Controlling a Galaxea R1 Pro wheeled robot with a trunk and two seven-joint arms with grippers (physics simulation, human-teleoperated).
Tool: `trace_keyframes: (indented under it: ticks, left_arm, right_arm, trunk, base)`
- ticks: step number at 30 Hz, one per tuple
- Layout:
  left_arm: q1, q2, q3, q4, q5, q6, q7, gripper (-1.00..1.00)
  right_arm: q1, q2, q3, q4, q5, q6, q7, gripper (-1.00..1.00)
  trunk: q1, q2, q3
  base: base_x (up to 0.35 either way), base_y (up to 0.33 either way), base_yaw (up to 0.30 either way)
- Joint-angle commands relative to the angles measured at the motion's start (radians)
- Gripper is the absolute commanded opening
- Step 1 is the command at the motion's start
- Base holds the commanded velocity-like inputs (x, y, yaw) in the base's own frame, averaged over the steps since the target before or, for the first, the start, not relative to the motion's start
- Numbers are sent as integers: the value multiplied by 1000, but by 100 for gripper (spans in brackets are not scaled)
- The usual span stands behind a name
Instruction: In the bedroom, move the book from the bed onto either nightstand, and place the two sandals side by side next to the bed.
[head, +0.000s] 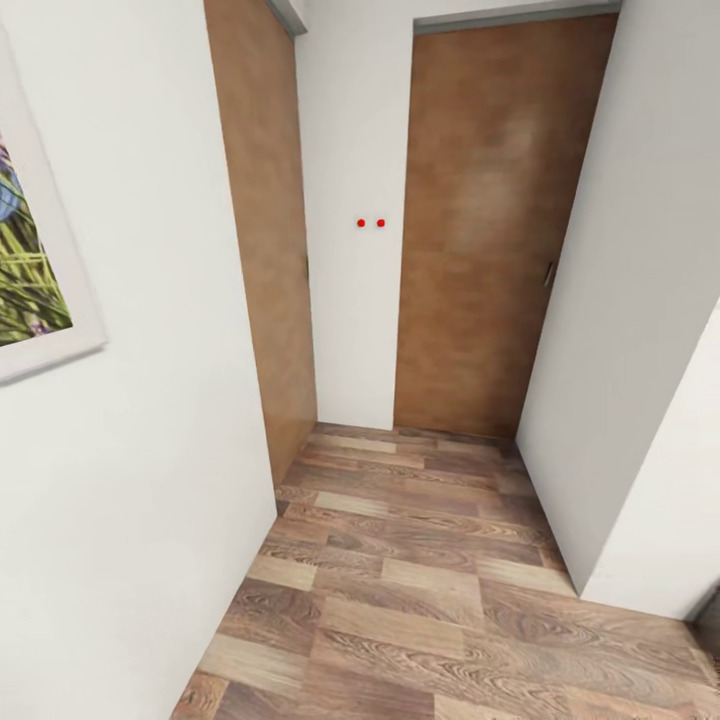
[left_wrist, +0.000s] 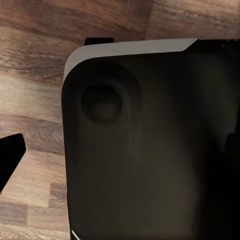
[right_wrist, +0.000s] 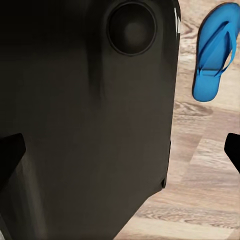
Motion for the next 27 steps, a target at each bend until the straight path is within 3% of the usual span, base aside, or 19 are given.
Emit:
trace_keyframes:
  ticks: [1, 15, 22, 27]
  left_arm:
    - [0, 0, 0, 0, 0, -3, 0, 100]
    - [0, 0, 0, 0, 1, -4, 0, 100]
    - [1, 0, 0, 0, 2, -3, 0, 100]
    - [0, 0, 0, 0, 2, -3, 0, 100]
  right_arm:
    - [0, 0, 0, 0, 0, 1, 0, 100]
    - [0, 0, 0, 0, 0, 1, 0, 100]
    - [0, 0, 0, 0, 0, 1, 0, 100]
    - [0, 0, 0, 0, 0, 1, 0, 100]
  trunk:
    - [0, 0, -1]
    - [0, 0, -1]
    - [0, 0, -1]
    - [0, 0, -1]
  base:
    - [35, 0, -163]
    - [8, 0, -203]
    - [23, 0, -50]
    - [235, 0, -8]
